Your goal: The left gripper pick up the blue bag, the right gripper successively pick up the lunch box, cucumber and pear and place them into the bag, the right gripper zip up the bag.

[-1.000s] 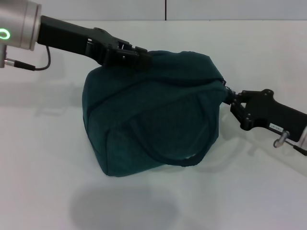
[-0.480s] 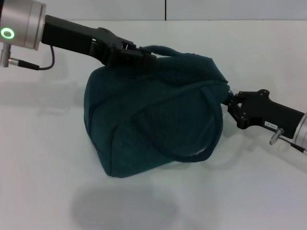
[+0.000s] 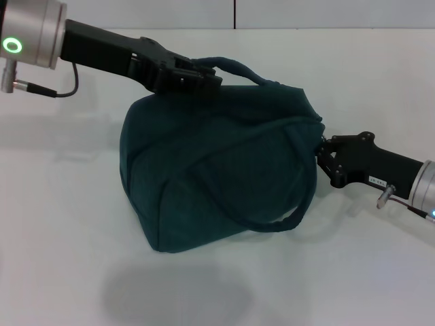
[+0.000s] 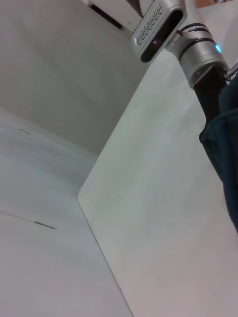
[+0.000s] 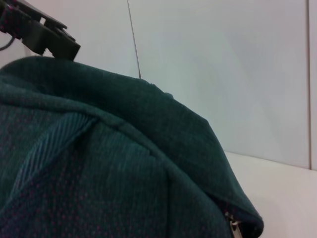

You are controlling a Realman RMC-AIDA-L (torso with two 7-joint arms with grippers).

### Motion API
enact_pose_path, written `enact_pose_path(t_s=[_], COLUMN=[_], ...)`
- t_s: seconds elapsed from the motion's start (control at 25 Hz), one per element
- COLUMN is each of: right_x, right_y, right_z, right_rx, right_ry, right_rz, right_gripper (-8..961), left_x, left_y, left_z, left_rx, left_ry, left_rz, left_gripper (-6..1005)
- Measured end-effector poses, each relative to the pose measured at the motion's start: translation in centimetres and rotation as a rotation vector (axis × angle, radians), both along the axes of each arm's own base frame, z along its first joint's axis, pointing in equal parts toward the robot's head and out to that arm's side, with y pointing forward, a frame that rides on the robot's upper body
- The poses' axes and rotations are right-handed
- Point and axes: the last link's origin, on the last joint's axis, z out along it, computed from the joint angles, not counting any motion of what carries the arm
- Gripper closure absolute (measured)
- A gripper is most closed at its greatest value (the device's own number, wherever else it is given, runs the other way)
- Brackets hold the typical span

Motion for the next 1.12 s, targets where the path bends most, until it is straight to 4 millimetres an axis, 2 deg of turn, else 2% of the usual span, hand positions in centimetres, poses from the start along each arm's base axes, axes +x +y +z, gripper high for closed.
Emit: enact_pose_path(t_s=[0.44, 0.8, 1.04, 1.12], right_x=[-0.4, -0.2, 0.2, 0.2], right_y=[-1.3, -1.5, -1.9, -1.9], right_z=[1.9, 1.8, 1.8, 1.8], right_rx=[0.067, 0.061, 0.066, 0.067], right_ry=[0.137, 0.134, 0.127, 0.127], right_rz=[0.047, 0.047, 0.041, 0.041], right_gripper=[915, 913, 913, 912], left_x=[0.7, 2.9, 3.7, 3.9], left_y=[-0.1, 0.3, 1.2, 1.7], left_z=[-0.6, -2.3, -2.5, -2.6], left_rx=[-0.013, -0.033, 0.021, 0.052], left_ry=[-0.022, -0.019, -0.015, -0.001], left_rz=[-0.008, -0.051, -0.067, -0.072], left_gripper=[750, 749, 749, 624])
